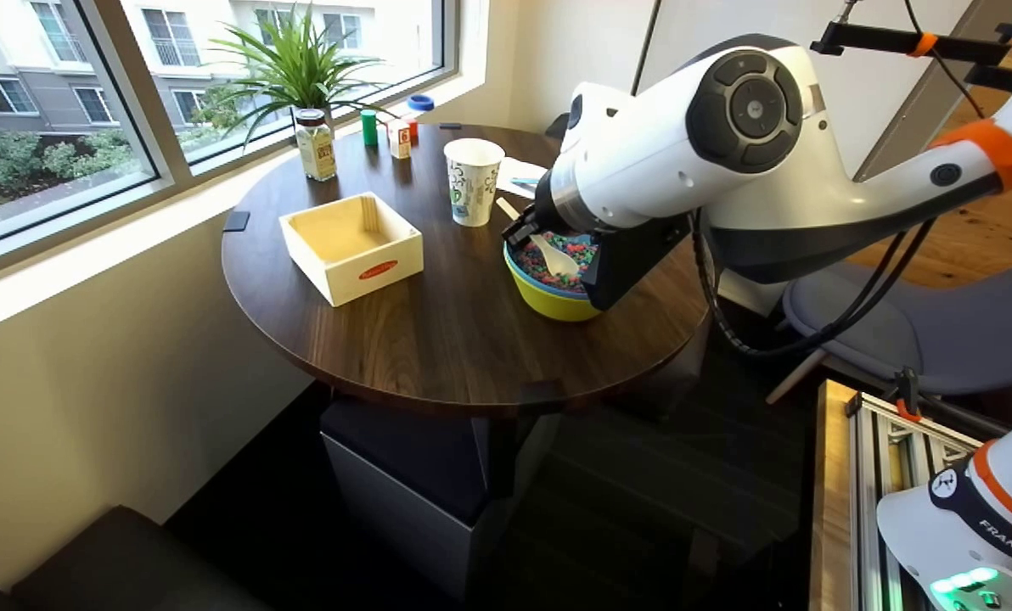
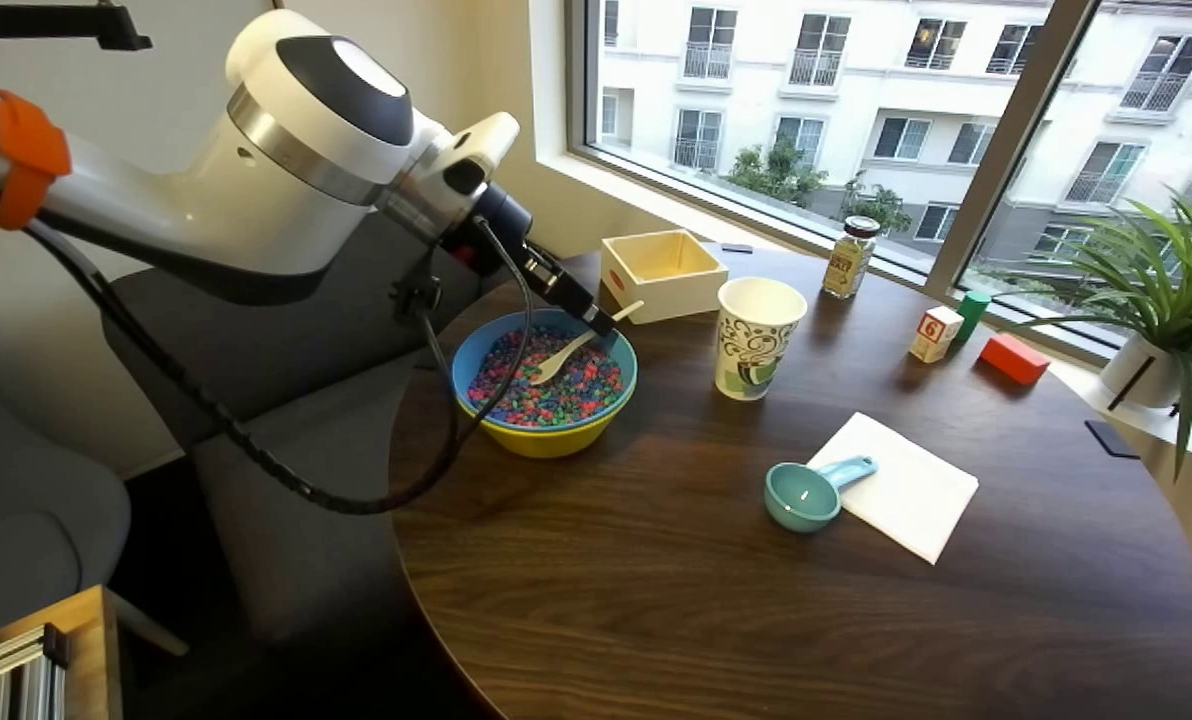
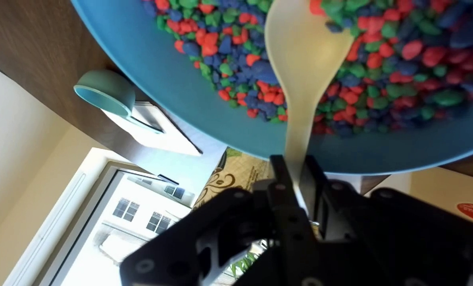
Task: Pick up the wooden spoon and use it to move a spoon of the blue bowl content into the blue scoop near the paper towel and the put the wooden spoon on the table
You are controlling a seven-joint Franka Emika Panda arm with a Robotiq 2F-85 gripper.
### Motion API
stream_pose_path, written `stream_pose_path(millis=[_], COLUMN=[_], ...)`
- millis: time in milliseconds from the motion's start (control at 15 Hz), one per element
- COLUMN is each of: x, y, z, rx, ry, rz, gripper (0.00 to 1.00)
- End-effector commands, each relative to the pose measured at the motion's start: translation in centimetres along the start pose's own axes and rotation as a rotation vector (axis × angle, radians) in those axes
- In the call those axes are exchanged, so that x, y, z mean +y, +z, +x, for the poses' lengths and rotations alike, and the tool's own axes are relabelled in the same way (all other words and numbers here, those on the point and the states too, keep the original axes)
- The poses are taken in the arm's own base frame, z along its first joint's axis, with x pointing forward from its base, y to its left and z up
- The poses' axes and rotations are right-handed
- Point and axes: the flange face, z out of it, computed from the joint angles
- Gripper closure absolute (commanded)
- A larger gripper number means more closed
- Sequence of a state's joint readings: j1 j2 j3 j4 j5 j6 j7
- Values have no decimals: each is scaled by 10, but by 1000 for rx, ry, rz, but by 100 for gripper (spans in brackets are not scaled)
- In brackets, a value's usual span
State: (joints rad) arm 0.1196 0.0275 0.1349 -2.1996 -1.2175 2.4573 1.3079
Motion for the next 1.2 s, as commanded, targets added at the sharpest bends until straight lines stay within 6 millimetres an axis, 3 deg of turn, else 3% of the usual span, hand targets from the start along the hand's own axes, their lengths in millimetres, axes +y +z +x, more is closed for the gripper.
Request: stream_pose_path(millis=[0,333,800,1133], x=[-5,5,30,61], y=[-2,3,11,14], z=[-5,6,37,62], rx=[-32,-81,-129,-151], ry=[1,46,133,196], rz=[21,41,87,85], gripper=[97,97,97,97])
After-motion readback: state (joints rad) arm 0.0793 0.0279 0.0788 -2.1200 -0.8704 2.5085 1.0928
